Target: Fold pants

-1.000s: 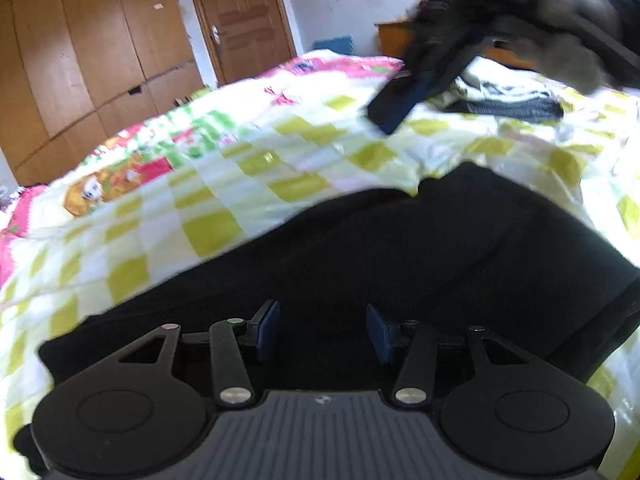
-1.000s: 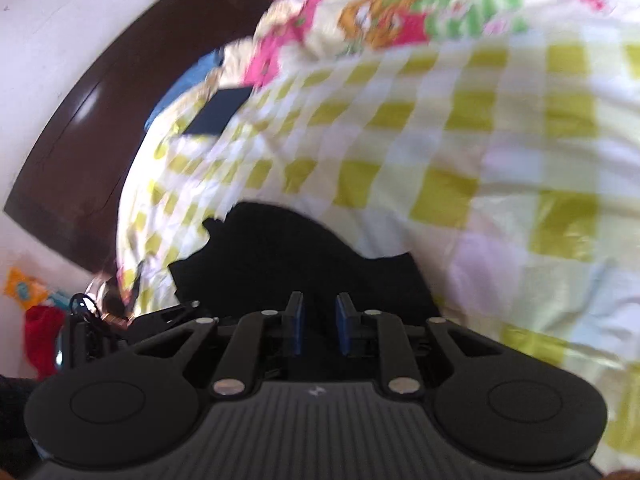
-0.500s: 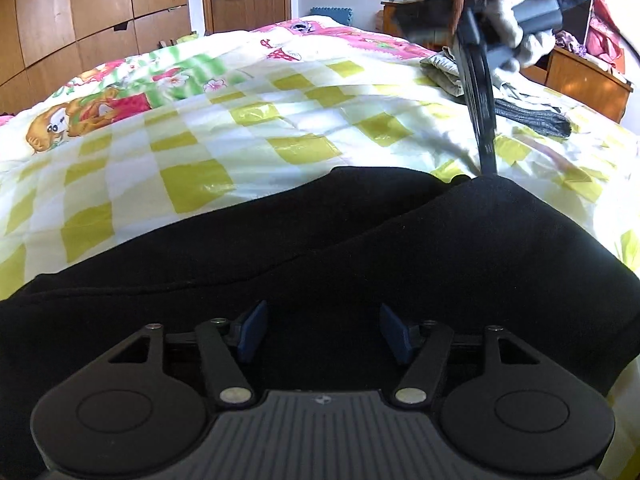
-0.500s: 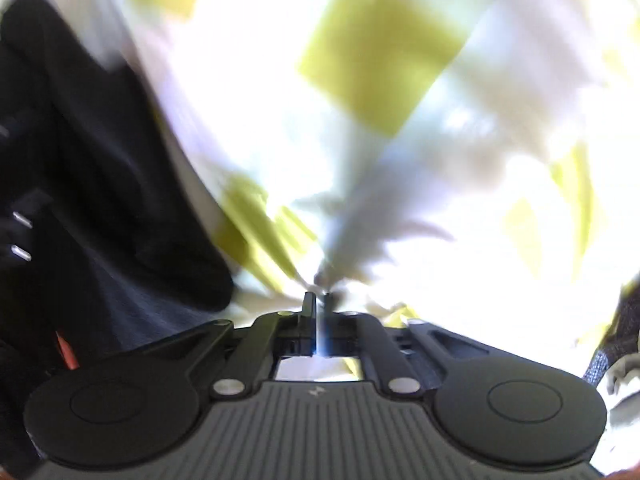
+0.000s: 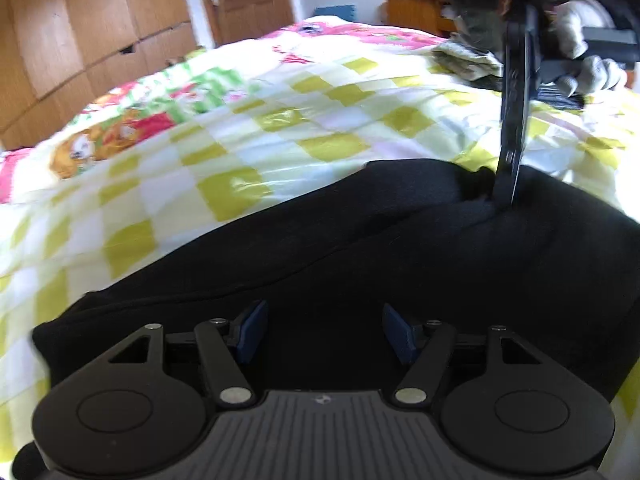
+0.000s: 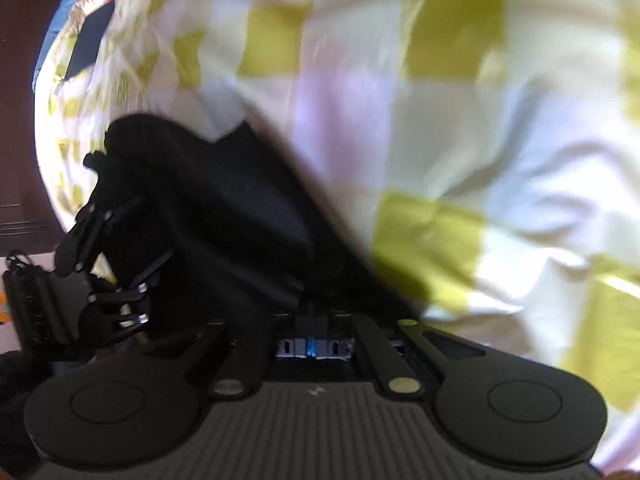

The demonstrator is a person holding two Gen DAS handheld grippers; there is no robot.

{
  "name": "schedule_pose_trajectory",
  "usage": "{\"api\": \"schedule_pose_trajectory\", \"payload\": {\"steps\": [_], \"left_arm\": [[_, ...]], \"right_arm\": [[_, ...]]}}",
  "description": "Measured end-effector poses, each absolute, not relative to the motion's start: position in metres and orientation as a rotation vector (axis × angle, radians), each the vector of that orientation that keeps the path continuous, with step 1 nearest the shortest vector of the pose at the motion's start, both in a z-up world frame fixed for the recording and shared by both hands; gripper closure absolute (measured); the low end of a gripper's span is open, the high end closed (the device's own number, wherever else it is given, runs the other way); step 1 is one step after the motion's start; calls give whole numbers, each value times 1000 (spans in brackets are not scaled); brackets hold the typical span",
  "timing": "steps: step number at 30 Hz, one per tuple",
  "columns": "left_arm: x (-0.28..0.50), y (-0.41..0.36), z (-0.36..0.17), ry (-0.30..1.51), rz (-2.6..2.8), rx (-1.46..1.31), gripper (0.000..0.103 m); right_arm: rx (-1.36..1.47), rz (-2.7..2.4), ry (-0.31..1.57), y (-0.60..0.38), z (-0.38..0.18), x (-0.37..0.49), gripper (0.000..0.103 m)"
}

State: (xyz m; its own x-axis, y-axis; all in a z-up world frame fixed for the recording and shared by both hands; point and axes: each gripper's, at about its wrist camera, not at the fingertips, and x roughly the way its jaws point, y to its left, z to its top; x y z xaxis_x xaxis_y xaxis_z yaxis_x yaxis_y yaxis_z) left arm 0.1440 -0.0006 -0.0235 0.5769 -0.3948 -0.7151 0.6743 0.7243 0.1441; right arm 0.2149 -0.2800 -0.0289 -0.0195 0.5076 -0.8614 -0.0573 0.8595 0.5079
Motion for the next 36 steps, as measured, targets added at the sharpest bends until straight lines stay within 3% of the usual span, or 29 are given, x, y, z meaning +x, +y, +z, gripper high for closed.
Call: {"api": "schedule_pose_trajectory", "payload": {"steps": [1, 2, 5, 9, 15, 22, 28, 36], "left_arm": [[140, 3, -23, 705, -630, 436, 25], [136, 6, -22, 691, -611, 449, 25], [123, 14, -20, 648, -541, 482, 25], [108, 29, -18, 621, -455, 481, 25], [83, 34, -32, 557, -406, 583, 24], [63, 39, -12, 523, -351, 686, 24], [61, 55, -24, 568, -321, 700, 24], [64, 61, 2, 524, -340, 587, 24]], "right_arm": [[353, 435, 1487, -280, -18, 203, 89], [350, 406, 1438, -284, -9, 192, 84], [458, 352, 1327, -290, 4, 137, 80], [599, 290, 1228, -300, -7, 80, 67], [802, 223, 1097, -308, -32, 55, 66], [883, 236, 1023, -323, -23, 45, 56], [961, 230, 1008, -319, -34, 42, 43], [1056, 287, 981, -314, -43, 40, 42]]}}
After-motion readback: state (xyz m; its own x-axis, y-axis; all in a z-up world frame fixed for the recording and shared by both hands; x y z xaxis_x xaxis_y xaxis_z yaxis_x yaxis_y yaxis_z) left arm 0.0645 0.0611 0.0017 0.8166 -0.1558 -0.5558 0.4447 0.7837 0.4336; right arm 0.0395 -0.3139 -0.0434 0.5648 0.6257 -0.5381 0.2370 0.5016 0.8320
